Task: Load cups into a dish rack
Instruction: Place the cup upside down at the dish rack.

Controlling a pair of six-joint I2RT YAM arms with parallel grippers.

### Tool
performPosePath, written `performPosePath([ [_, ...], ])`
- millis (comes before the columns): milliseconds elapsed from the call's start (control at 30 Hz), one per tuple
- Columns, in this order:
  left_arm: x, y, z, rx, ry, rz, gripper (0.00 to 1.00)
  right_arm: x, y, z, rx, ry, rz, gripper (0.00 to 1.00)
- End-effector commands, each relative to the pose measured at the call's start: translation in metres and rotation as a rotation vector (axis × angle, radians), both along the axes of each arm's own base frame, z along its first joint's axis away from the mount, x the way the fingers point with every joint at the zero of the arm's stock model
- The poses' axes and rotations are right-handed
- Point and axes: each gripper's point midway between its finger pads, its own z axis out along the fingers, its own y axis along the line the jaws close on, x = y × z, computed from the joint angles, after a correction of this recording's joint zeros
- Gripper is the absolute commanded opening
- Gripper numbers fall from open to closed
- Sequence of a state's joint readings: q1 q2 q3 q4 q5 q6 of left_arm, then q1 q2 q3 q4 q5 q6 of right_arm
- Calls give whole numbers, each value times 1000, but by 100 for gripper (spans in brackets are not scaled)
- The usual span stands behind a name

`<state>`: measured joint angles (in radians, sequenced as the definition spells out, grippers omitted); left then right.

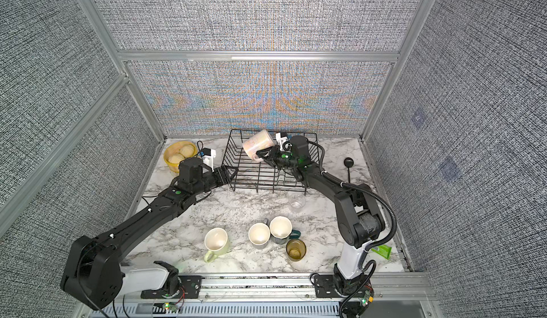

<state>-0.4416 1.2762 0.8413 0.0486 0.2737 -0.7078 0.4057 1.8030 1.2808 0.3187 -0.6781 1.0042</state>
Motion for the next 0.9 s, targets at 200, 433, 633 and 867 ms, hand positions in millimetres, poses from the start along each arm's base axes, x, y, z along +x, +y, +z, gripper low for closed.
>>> performPosePath([
  [200,-9,54,-19,246,-44,165,72,35,-20,-32,-412,-177,-49,0],
  [433,-13,90,-37,401,-63,281,89,65,-32,-55,-673,-200,-87,0],
  [633,-16,111,-54,500,-38,348,99,90,-41,-68,-781,-230,-164,0],
  [867,-26,127,-76,572,-8,376,99,111,-26,-83,-933,-303,-167,0],
])
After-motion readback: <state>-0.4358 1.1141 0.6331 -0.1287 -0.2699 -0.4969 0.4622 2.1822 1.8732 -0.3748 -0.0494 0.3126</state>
